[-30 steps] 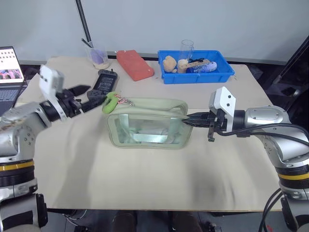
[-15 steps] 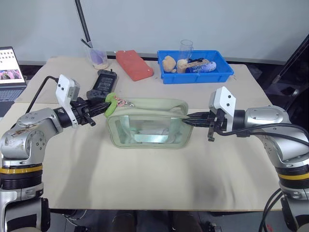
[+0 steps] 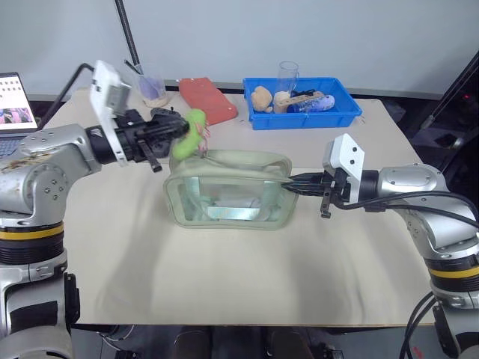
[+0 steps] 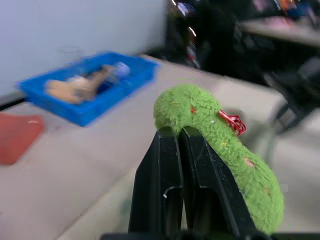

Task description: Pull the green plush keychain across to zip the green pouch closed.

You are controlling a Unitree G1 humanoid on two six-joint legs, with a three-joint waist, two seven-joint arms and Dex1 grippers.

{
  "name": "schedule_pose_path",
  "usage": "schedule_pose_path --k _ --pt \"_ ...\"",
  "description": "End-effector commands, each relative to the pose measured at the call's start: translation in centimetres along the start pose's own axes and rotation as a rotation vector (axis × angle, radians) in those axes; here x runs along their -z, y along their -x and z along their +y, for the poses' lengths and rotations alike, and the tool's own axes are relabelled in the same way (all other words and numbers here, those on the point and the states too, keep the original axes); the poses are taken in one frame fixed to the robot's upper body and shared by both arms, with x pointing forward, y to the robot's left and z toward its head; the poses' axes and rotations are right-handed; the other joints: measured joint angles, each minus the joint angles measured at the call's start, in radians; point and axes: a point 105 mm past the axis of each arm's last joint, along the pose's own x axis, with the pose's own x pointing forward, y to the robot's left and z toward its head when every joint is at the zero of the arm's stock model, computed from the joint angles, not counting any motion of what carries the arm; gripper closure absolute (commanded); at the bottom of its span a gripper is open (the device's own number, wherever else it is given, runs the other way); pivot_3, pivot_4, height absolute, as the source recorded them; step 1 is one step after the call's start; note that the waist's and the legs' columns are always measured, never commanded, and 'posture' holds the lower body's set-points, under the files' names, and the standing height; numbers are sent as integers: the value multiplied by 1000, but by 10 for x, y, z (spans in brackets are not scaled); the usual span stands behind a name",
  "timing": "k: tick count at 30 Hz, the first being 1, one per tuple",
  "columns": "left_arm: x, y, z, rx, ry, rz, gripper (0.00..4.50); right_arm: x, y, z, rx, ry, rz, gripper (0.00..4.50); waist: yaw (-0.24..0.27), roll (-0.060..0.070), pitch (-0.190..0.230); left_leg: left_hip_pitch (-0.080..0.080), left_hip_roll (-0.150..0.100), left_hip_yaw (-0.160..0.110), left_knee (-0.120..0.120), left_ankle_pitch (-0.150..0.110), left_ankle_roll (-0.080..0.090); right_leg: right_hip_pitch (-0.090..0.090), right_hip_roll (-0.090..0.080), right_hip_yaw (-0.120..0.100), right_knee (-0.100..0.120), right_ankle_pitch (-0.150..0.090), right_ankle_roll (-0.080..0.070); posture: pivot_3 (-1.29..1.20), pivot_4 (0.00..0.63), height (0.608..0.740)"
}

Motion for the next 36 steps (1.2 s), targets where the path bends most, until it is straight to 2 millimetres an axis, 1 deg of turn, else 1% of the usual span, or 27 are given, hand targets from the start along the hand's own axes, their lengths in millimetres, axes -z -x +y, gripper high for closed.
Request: schedule_pose_path --k 1,4,6,7,8,9,10,11,12,13,14,15,17,21,24,26,28,31,34,35,36 --pt "7 -10 -3 32 -106 52 4415 -12 3 -5 33 53 -34 4500 0 0 0 0 0 0 0 0 0 0 0 0 0 0 -1 0 150 740" --pt "8 -18 2 27 -131 44 4415 -12 3 -6 43 53 -36 4500 0 0 0 0 0 0 0 0 0 0 0 0 0 -1 -2 0 150 740" --pt "3 -17 6 25 -141 28 3816 -11 4 -5 49 50 -35 4500 0 0 0 0 0 0 0 0 0 0 0 0 0 -1 -2 0 150 740" --pt "-1 -15 8 23 -147 19 3603 -11 4 -5 53 48 -34 4500 0 0 0 0 0 0 0 0 0 0 0 0 0 -1 -2 0 150 740" --pt "-6 -12 9 22 -148 11 3189 -10 4 -4 55 46 -34 4500 0 0 0 -1 0 0 0 0 0 0 0 0 0 -1 -1 0 150 740" --pt "-11 -7 10 24 -146 2 2536 -9 4 -4 55 44 -32 4500 0 0 0 -1 0 0 0 0 0 0 0 0 0 0 -1 0 150 740" --pt "-13 -5 10 27 -144 -3 2270 -9 4 -3 55 43 -31 4500 -1 0 0 -1 0 0 0 0 0 0 0 0 0 0 0 0 150 740" --pt "-18 1 10 28 -146 -3 1818 -8 5 -3 56 41 -30 4500 -2 0 0 -1 0 0 0 0 0 0 0 0 0 0 0 0 150 740" --pt "-20 4 10 29 -148 -1 1269 -8 5 -3 56 40 -29 4500 -2 0 0 -1 0 0 0 0 0 0 0 0 0 0 0 0 150 740" --pt "-24 11 13 20 -155 10 831 -7 5 -3 57 40 -26 4500 -4 0 0 -1 0 0 0 0 0 0 0 0 0 0 0 0 150 740" --pt "-26 18 15 10 -162 23 290 -7 5 -4 58 40 -25 4500 -5 0 0 0 0 0 0 0 0 -1 0 0 0 0 0 0 150 740" --pt "-27 26 17 -1 -166 44 26 -6 5 -4 58 40 -24 4500 -6 0 0 0 0 0 0 0 0 -1 0 0 0 0 0 0 150 740" --pt "-23 37 19 -13 -166 85 26 -6 5 -5 58 41 -28 4500 -5 0 0 0 0 0 0 0 0 -1 0 0 0 -1 -1 0 150 740" --pt "18 53 12 -8 -175 224 26 -6 1 -5 55 37 -35 4500 -4 1 0 1 0 1 0 0 0 0 -1 0 0 -3 -5 0 150 740" --pt "31 53 1 23 -156 232 26 -7 1 -4 49 37 -37 4500 -1 0 0 0 1 1 0 0 0 -1 0 0 1 -4 -6 0 150 740" --pt "39 47 -5 36 -167 237 26 -8 1 -4 46 39 -38 4500 5 0 0 -1 1 1 0 0 0 -1 -1 0 0 -4 -6 0 150 740" --pt "45 40 -5 24 -185 231 26 -8 0 -4 43 40 -38 4500 8 0 0 -1 0 1 0 0 0 -1 -1 0 -1 -4 -6 0 150 740" --pt "48 33 -6 18 -188 214 869 -9 -1 -5 38 44 -37 4500 7 0 0 0 0 1 0 0 0 -1 -1 0 0 -3 -6 0 150 740" --pt "46 32 -7 23 -192 208 2284 -10 0 -5 35 48 -34 4500 3 0 0 -1 1 1 0 0 0 -1 -1 0 0 -4 -6 0 150 740" --pt "46 33 -7 22 -191 209 2634 -11 0 -5 35 49 -34 4500 2 0 0 0 0 1 0 0 0 -1 -1 0 0 -4 -6 0 150 740" --pt "47 33 -7 23 -190 211 3175 -12 1 -6 35 51 -35 4500 1 0 0 0 0 1 0 0 0 -1 -1 0 0 -4 -6 0 150 740"
